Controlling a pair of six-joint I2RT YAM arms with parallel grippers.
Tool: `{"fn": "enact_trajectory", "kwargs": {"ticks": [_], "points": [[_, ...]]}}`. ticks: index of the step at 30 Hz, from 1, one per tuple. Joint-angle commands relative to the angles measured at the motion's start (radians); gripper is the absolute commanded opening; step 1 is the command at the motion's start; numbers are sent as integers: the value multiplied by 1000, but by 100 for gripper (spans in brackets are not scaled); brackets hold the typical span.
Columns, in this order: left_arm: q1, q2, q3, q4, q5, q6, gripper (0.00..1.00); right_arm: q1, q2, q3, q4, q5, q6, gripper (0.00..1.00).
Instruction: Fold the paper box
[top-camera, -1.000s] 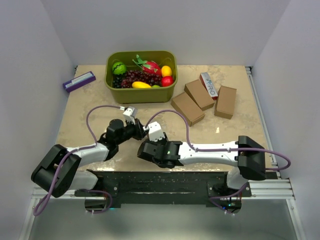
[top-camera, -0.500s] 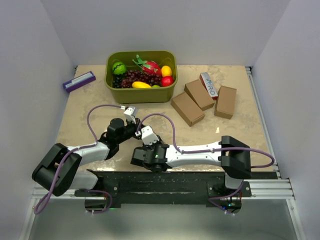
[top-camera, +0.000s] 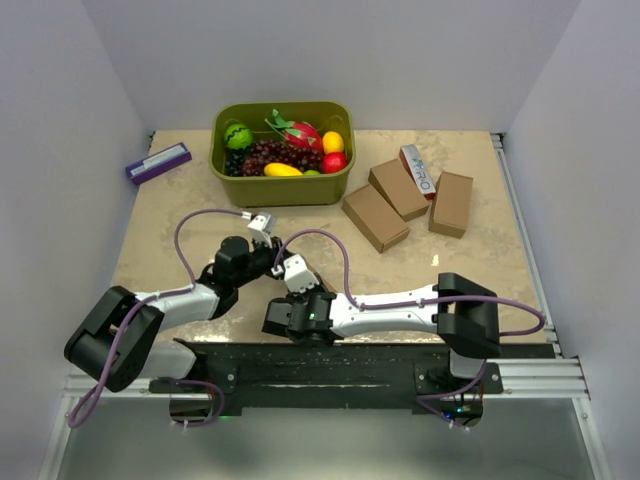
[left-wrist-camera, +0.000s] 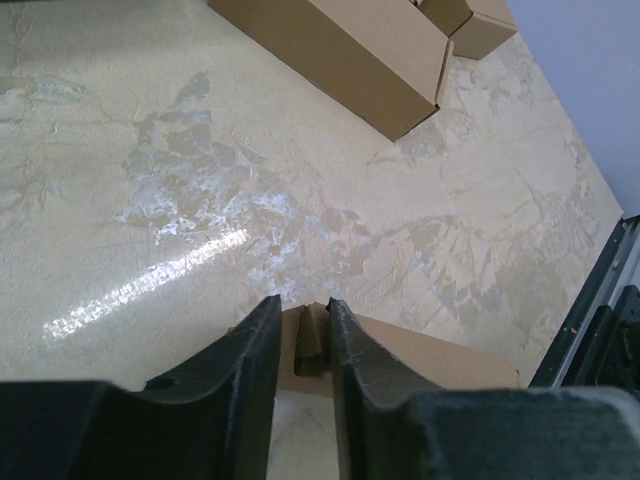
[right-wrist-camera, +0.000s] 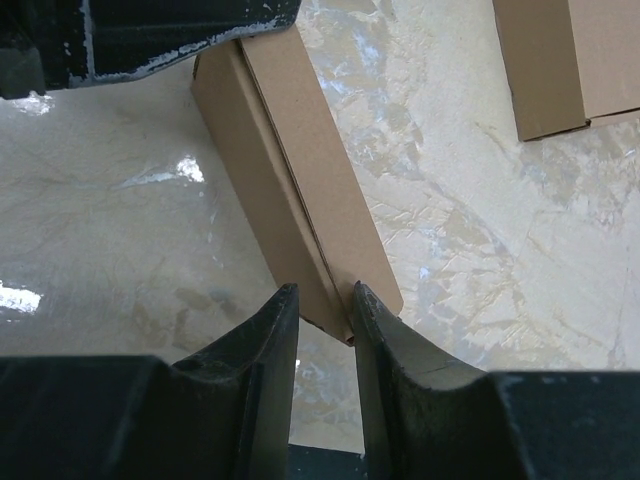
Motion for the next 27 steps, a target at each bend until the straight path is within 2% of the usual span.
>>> {"fn": "enact_trajectory", "kwargs": {"ticks": [1, 5, 9, 13, 16, 27], "points": [[-13, -4, 9, -214, 35, 14, 40, 2, 40, -53, -11, -163, 111, 31], [-12, -48, 59, -275, 29, 19, 56, 0, 51, -41, -25, -159, 117, 32], [-3, -74, 102, -323, 9, 19, 62, -3, 48, -42, -29, -161, 123, 32], [49, -84, 90, -314, 30, -18, 63, -6, 45, -48, -25, -169, 123, 33], [91, -105, 54, -248, 85, -75, 64, -7, 45, -56, -15, -179, 121, 33], [119, -93, 60, -194, 110, -113, 66, -9, 55, -47, -18, -186, 117, 33]]}}
